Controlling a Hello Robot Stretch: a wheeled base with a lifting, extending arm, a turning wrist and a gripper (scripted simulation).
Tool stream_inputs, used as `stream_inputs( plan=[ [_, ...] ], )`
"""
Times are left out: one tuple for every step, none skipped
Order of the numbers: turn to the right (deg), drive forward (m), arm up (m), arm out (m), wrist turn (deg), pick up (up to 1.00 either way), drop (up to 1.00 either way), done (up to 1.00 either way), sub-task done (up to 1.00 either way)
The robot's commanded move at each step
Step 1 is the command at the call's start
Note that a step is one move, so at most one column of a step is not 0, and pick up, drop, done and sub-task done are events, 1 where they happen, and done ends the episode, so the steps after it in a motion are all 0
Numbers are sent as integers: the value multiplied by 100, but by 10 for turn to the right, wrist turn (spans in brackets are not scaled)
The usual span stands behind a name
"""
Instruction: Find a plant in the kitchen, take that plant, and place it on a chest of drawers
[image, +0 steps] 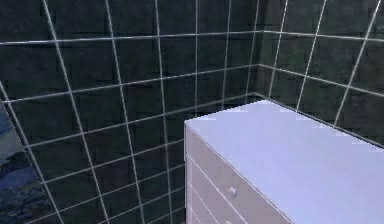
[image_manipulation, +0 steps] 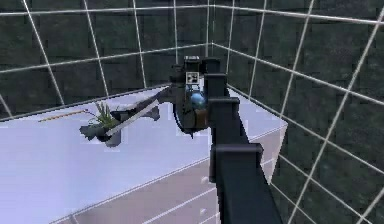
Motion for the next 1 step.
stream_inputs(
  plan=[
    [0, 0, 0, 0, 0, 0, 0, 100, 0]
  ],
)
